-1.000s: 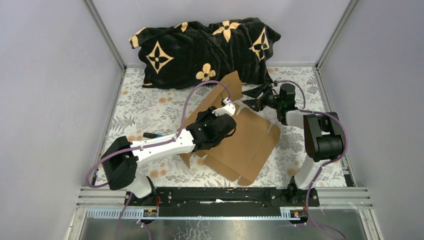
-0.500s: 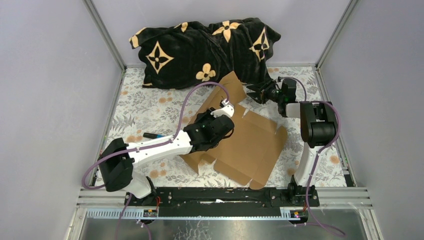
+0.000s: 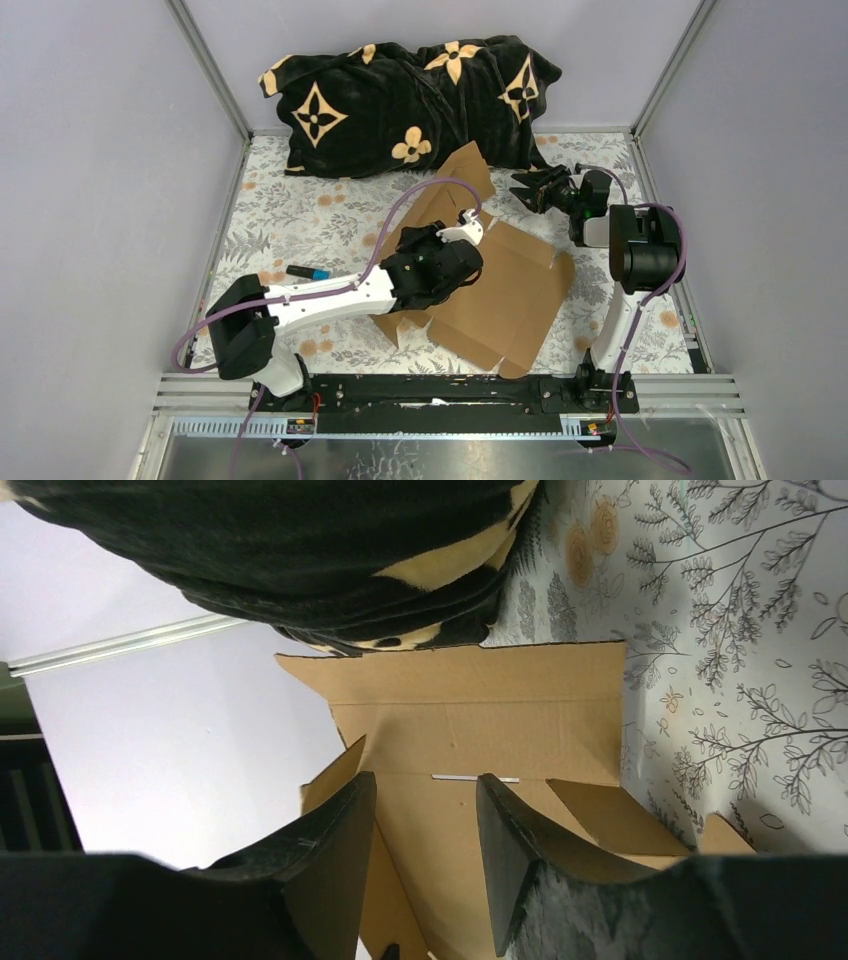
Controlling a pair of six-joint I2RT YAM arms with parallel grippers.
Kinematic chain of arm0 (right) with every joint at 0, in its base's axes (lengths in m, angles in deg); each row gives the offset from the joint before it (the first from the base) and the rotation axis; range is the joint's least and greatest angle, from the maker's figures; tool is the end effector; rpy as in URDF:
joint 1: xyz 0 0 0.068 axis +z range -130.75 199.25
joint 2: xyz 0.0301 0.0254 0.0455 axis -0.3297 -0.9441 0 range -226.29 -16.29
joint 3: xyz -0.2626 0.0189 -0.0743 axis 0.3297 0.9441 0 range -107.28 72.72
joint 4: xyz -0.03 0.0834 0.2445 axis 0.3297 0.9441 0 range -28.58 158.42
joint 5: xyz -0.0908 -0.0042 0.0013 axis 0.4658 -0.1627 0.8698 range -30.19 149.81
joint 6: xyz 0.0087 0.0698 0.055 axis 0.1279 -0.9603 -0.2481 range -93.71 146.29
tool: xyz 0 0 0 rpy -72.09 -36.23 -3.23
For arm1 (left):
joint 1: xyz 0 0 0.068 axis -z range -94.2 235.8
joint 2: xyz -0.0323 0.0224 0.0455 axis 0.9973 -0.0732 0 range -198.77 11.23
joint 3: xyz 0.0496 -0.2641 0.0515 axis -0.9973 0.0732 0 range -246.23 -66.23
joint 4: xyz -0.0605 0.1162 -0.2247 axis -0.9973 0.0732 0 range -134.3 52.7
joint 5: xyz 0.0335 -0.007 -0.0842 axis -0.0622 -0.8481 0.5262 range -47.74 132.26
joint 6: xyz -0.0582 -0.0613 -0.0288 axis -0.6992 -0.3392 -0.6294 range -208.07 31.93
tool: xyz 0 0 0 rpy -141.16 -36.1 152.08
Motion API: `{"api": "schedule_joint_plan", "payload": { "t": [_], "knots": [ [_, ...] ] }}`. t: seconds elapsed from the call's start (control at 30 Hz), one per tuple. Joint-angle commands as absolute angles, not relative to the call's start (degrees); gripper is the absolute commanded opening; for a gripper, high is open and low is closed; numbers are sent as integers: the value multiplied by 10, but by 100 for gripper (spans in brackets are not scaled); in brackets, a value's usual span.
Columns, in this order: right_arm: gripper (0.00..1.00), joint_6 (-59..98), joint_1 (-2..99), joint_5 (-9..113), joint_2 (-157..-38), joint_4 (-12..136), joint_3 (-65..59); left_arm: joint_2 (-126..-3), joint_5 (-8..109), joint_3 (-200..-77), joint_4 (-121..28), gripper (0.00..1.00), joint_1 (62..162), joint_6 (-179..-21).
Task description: Fold the paper box
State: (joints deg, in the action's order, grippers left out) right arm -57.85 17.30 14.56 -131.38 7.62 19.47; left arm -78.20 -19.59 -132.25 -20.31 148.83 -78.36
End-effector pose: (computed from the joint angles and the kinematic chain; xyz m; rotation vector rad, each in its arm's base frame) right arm 0.4305 0.0420 0.1487 0.7865 1.8409 1.6661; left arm 0.2168 -0.2713 0.2545 0.7849 1.8294 0.6986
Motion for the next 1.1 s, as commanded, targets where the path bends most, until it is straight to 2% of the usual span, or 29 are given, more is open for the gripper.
{"api": "schedule_joint_plan", "payload": {
  "t": [0.0,0.33,1.07],
  "knots": [
    [49,-604,162,121,-1308,0,203,-787,-260,-1335,-248,8,1491,-704],
    [49,-617,159,112,-1314,-17,201,-751,-265,-1318,-313,6,1486,-606],
    [49,-587,170,107,-1392,70,51,-735,-144,-1259,-287,4,1508,-704]
  ]
}}
